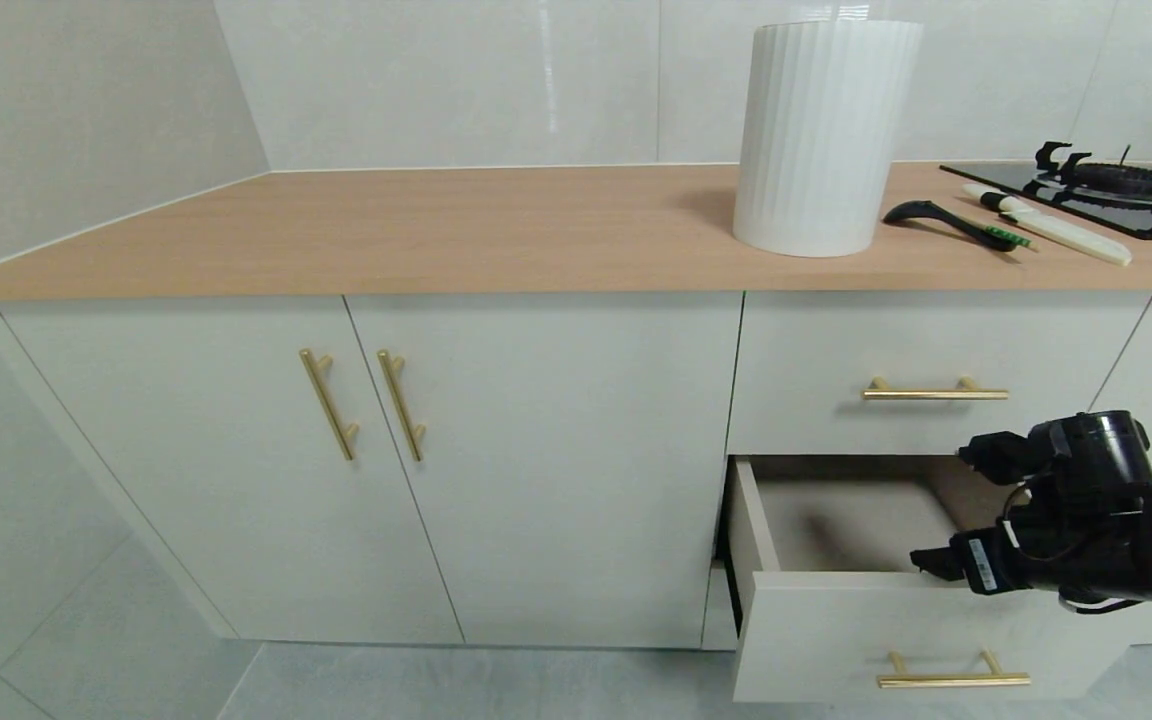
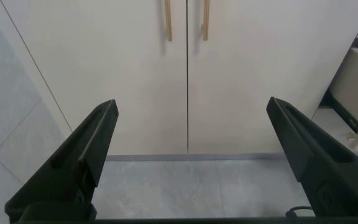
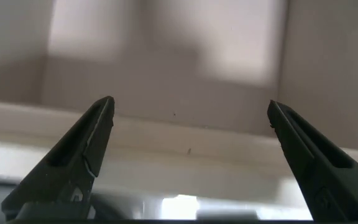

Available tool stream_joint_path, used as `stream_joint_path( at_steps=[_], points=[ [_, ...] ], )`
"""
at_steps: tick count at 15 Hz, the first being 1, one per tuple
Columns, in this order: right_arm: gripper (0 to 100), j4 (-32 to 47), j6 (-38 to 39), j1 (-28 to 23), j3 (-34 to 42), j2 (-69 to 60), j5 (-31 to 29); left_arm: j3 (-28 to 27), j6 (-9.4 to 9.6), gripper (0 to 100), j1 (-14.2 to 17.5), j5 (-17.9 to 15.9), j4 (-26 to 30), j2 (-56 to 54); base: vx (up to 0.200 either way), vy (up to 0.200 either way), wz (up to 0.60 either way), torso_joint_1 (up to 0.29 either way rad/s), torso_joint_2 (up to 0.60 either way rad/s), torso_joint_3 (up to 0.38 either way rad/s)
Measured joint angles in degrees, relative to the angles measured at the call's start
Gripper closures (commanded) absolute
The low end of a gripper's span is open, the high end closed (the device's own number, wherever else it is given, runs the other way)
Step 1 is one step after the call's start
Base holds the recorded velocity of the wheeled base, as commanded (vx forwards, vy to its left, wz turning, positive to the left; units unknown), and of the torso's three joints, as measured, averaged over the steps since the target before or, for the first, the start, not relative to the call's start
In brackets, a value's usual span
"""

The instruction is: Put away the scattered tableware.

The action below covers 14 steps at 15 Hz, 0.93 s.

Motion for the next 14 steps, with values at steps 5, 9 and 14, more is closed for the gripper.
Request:
stream_joint_path(
  at_steps=[5,9,14],
  points=[
    [0,11.17,-3.4,0.17,0.09,-3.19,0.0,0.0,0.02,0,0.0,0.0,0.0,0.0,0.0,0.0,0.0,0.0,0.0,0.0],
    [0,18.29,-6.16,1.68,1.07,-4.77,-1.05,0.0,0.0,0,0.0,0.0,0.0,0.0,0.0,0.0,0.0,0.0,0.0,0.0],
    [0,30.07,-10.22,2.76,2.27,-5.88,-5.25,0.0,0.0,0,0.0,0.02,0.02,0.0,0.0,0.0,0.0,0.0,0.0,0.0]
  ],
)
